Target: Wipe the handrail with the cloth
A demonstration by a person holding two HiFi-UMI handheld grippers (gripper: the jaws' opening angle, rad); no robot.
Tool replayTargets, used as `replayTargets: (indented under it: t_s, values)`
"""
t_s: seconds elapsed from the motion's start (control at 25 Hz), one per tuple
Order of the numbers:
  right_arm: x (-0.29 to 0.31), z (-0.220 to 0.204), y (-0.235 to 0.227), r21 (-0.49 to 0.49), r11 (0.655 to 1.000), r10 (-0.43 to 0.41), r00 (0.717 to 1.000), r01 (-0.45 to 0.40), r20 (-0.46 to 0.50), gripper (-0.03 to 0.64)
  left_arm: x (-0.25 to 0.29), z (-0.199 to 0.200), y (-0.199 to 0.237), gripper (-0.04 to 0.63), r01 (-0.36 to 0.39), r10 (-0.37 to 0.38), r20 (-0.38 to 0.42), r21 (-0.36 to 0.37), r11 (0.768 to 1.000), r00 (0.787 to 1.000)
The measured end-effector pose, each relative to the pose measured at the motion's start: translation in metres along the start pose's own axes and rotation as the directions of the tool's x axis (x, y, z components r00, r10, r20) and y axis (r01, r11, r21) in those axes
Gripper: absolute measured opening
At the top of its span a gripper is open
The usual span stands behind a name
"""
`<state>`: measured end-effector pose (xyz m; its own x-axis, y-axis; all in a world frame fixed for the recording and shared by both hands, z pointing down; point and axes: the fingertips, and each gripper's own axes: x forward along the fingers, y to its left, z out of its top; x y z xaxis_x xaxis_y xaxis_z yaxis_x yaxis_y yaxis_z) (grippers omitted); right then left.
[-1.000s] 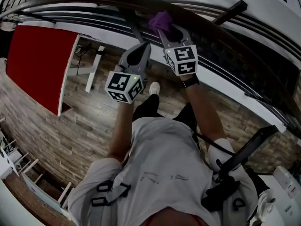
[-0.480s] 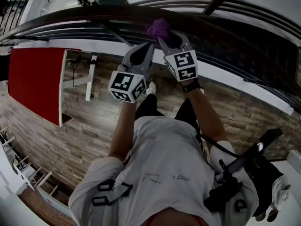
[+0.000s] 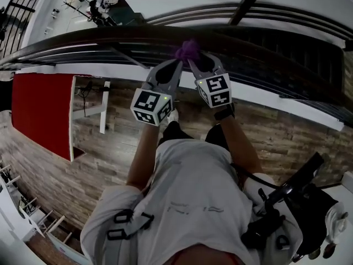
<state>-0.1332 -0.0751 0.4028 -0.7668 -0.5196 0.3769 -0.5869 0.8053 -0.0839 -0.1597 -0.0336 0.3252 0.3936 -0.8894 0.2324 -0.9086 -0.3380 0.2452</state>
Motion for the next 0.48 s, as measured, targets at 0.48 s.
replayTargets:
  t_s: [0.48]
  values:
    - [-0.057,-0.021,-0.054,0.013,0.997,-0.071,0.997,0.071,-0.015,0.111,0.043,-0.002,-0.069,0.002,0.138,-0.136,-0.044,0.057,0.989,0.990]
